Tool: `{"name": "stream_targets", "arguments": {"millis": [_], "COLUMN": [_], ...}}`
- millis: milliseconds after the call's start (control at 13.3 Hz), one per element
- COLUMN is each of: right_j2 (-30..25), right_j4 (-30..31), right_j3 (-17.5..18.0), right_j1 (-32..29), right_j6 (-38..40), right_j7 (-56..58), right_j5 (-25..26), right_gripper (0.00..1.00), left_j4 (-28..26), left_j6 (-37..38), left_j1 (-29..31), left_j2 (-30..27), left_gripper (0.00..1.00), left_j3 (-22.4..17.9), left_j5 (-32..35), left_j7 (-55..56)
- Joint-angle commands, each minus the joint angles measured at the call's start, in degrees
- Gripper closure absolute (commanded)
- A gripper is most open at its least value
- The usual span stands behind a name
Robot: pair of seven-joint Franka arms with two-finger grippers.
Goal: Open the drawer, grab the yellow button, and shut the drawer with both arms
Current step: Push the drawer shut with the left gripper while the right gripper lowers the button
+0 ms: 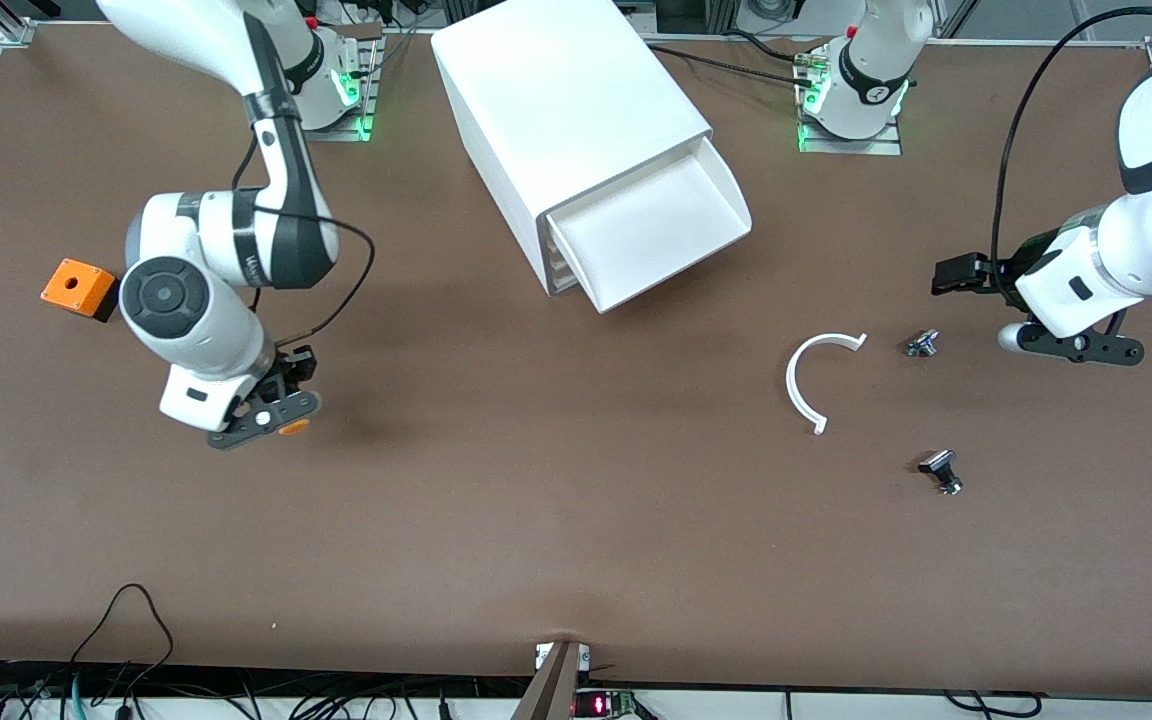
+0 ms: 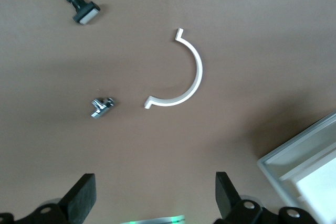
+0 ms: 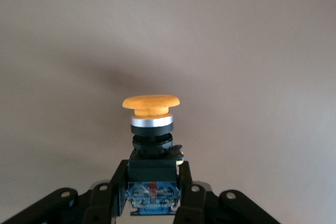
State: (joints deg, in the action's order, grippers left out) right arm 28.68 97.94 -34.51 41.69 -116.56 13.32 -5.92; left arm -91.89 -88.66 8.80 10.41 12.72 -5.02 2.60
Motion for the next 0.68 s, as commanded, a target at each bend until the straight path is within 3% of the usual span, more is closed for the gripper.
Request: {"name": "stream_targets", "arguments": {"millis": [0,150,375,601], "right_j2": [-2.31,-2.75,-4.07,-4.24], "right_j4": [9.08,15.93,27.02,29.94], "right_j3": [1.20,1.20,1.20,1.20], "right_j1": [-1.61,-3.10,-5.04,-8.11], "right_j6": [-4.80,-12.16,-26.49,-30.48], "right_j7": [-6.99,-6.65,-4.20,-0.41], "right_j5": [-0.24,-0.15,-0.15,-0.15], "right_gripper": [0.69,0.69,0.69,0.68], "left_j4": [-0.39,-3.90,-6.10,-11.02], "left_j6": [-3.41,-10.79,-14.94,-20.83], "left_j1": [-1.41,-4.30,-8.52,-11.95], "left_j2": [1.97,3.30,4.44,4.00], "left_gripper": [0.00,0.00,0.00,0.00], "left_j3": [1.17,1.52,1.70,2.92], "left_j5": [-3.49,-4.03,-4.12,-4.03], "left_j7": [9.50,15.39,24.44,31.92]}}
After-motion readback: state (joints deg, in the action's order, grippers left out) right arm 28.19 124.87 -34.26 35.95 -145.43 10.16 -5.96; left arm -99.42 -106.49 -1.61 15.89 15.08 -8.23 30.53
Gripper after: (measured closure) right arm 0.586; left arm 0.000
